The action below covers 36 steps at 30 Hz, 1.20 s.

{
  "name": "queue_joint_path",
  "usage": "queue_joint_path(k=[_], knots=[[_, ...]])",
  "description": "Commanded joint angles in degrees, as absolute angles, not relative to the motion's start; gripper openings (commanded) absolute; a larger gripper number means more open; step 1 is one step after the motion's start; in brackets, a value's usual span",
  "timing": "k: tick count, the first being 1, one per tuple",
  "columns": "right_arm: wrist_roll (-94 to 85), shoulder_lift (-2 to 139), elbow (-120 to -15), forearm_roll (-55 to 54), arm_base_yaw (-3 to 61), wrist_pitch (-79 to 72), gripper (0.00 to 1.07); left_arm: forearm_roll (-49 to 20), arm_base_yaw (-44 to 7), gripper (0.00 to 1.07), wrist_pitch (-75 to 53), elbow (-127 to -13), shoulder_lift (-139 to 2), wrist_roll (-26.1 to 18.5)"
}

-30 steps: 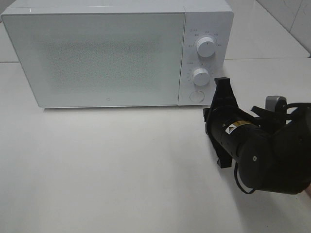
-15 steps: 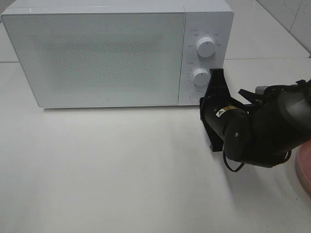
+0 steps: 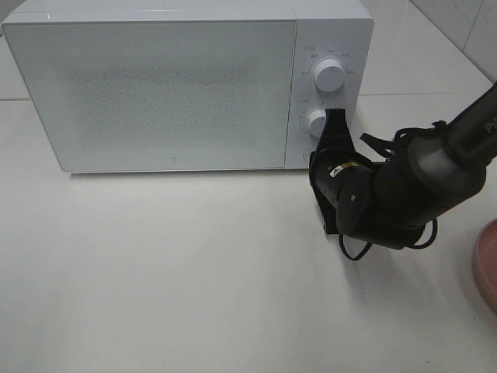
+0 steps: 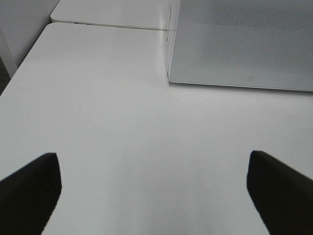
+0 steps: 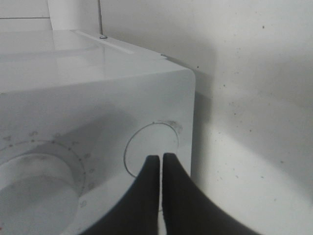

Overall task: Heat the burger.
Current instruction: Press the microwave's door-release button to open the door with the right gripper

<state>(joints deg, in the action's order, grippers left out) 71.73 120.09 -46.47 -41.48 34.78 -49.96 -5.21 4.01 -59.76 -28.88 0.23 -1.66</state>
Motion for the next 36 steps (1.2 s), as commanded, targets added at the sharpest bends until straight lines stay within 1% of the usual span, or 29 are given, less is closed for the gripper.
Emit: queue_joint_path(k=[1, 10, 19, 32, 36], knots=[[70.4, 121.6, -48.2, -42.6, 34.1, -49.9, 0.00, -5.7, 4.1, 0.98, -59.4, -28.8, 0.2, -1.6], [69.2, 123.6, -51.3, -42.7, 33.2, -50.6, 0.00, -5.7, 4.1, 0.98, -59.4, -28.8, 0.2, -1.6], [67.3, 123.6, -53.5, -42.3, 30.6, -51.6, 0.00, -5.7, 4.1, 0.98, -59.4, -28.8, 0.2, -1.6], [68.9, 121.8, -53.5, -42.0, 30.7, -52.1, 0.00, -5.7, 4.1, 0.98, -59.4, -28.8, 0.2, -1.6], [68.9, 121.4, -53.5, -42.6, 32.2, -51.2, 0.00, -5.7, 4.1, 0.98, -59.4, -28.8, 0.2, -1.6]])
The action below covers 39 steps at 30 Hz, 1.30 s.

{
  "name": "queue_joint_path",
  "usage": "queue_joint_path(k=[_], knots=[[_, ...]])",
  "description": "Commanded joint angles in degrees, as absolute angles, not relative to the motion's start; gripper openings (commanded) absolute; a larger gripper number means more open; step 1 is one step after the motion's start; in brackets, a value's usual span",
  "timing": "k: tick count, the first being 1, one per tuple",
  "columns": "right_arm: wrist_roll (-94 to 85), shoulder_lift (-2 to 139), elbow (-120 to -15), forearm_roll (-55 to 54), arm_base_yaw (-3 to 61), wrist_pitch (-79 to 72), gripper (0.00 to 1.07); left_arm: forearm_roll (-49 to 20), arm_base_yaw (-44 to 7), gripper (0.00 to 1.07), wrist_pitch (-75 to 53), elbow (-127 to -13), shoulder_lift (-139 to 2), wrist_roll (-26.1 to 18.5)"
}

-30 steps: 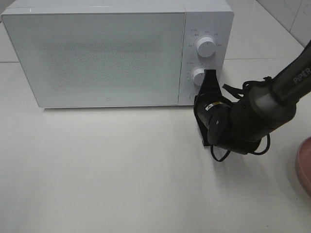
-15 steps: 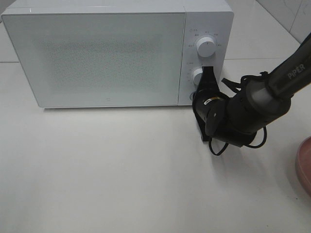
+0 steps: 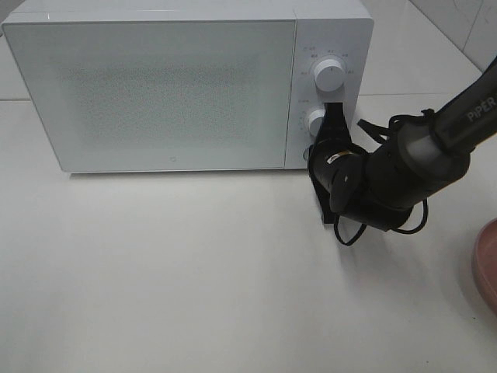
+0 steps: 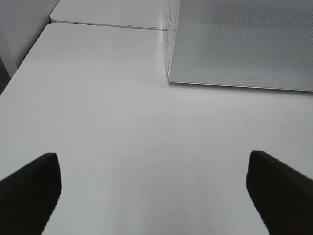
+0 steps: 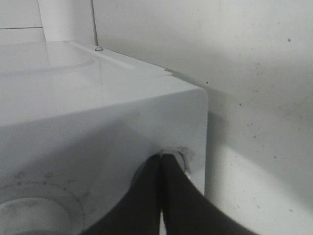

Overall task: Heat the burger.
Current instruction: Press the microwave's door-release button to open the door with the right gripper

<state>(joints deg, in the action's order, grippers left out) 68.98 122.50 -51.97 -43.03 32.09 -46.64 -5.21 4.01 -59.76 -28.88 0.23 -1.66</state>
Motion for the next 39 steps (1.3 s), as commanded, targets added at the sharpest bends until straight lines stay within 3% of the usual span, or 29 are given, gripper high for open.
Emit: queue_joint_path(k=[1, 19, 39], knots=[[68.9, 121.4, -53.5, -42.6, 32.2, -51.2, 0.00, -5.7, 4.1, 0.98, -59.4, -28.8, 0.2, -1.6], [66.9, 121.6, -54.4, -45.7, 34.5, -54.2, 0.00, -5.7, 4.1, 0.98, -59.4, -28.8, 0.2, -1.6], [59.4, 126.5, -65.7, -45.3, 31.9, -65.7, 0.00, -5.7, 4.1, 0.98, -59.4, -28.8, 0.2, -1.6]])
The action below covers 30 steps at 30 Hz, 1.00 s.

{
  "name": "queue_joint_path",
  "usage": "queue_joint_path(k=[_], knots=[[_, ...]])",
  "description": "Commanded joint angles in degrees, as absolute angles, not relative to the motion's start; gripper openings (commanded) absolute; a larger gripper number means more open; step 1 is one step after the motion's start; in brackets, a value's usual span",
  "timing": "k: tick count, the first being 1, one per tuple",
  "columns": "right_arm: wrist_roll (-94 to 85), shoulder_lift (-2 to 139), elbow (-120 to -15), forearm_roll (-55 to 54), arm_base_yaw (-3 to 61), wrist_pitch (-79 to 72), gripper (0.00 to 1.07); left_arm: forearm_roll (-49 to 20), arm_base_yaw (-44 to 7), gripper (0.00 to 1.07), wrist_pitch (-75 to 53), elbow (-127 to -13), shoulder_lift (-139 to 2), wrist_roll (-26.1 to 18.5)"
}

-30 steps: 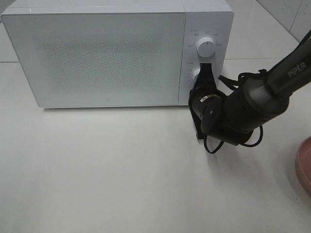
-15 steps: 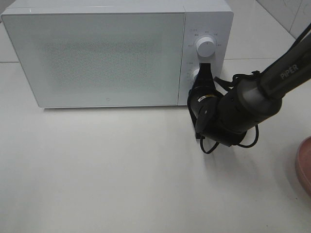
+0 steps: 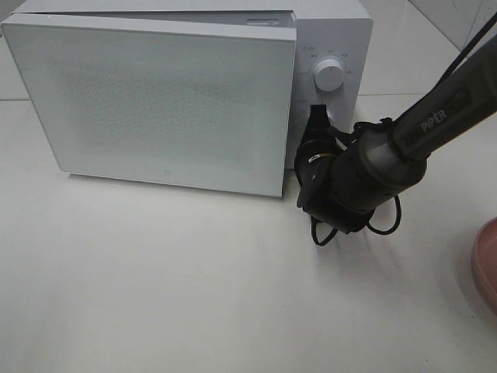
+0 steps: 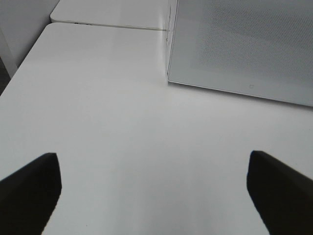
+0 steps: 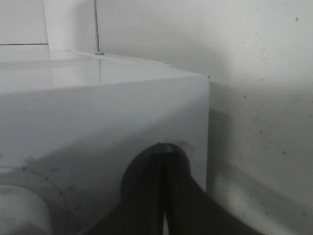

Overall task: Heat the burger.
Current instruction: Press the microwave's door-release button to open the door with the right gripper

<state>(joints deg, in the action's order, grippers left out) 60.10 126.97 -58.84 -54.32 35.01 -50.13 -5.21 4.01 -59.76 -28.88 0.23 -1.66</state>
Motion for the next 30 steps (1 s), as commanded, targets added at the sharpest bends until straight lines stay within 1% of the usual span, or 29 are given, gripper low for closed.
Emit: queue_joint_path(k=[1, 20, 28, 30], knots=[[59.2, 126.6, -65.9, -45.0, 31.2, -67.2, 0.00, -5.7, 4.1, 0.98, -59.4, -28.8, 0.2, -1.6], [59.2, 125.8, -65.7, -45.1, 30.9, -64.8, 0.00, -5.7, 4.1, 0.98, -59.4, -28.8, 0.2, -1.6], [60.0, 123.0, -61.0, -46.2, 32.3, -61.7, 0.00, -5.7, 4.1, 0.98, -59.4, -28.8, 0.2, -1.6], [61.0, 122.0, -59.2, -46.8, 33.4, -58.3, 0.00, -5.7, 4.1, 0.98, -59.4, -28.8, 0.2, -1.6]])
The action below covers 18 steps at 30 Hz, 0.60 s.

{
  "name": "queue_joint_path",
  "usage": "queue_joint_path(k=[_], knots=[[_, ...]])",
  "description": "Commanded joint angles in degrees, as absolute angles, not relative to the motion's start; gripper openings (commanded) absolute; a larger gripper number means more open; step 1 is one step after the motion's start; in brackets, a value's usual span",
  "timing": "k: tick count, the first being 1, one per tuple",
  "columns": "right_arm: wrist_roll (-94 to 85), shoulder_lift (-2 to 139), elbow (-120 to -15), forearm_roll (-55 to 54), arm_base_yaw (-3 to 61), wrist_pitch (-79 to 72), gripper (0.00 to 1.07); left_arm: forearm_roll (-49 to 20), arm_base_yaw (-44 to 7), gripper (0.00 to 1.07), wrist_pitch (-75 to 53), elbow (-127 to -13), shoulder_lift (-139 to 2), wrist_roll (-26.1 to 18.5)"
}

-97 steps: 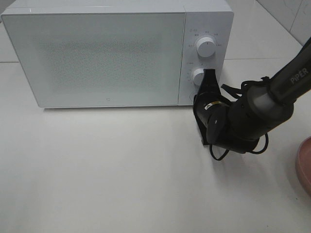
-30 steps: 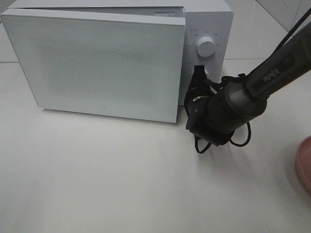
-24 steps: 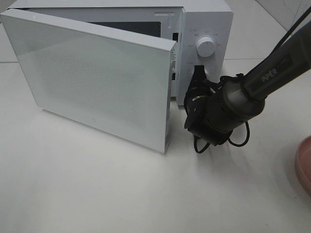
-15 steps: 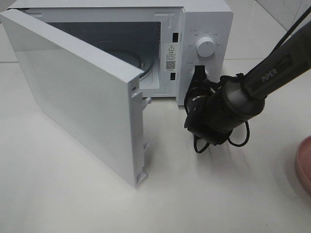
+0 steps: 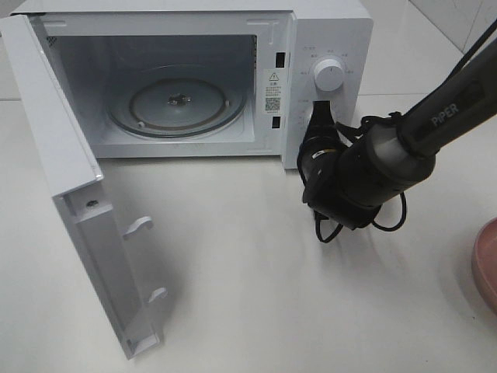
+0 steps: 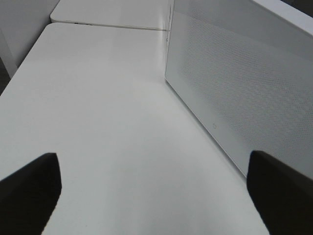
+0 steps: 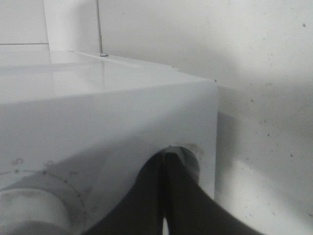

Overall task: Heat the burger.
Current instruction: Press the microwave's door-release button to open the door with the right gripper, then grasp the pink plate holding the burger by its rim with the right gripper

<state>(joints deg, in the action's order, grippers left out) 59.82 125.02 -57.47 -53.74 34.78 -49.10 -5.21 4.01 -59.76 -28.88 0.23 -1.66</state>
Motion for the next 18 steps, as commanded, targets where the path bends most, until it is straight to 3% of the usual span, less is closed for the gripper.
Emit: queue_joint_path(k=[1, 18], knots=[[61.0, 122.0, -59.2, -46.8, 33.4, -58.3, 0.00, -5.7, 4.1, 0.98, -59.4, -28.8, 0.2, -1.6], [56.3, 114.4, -51.1, -45.3, 35.4, -38.2, 0.00, -5.7, 4.1, 0.98, -59.4, -28.8, 0.2, -1.6]])
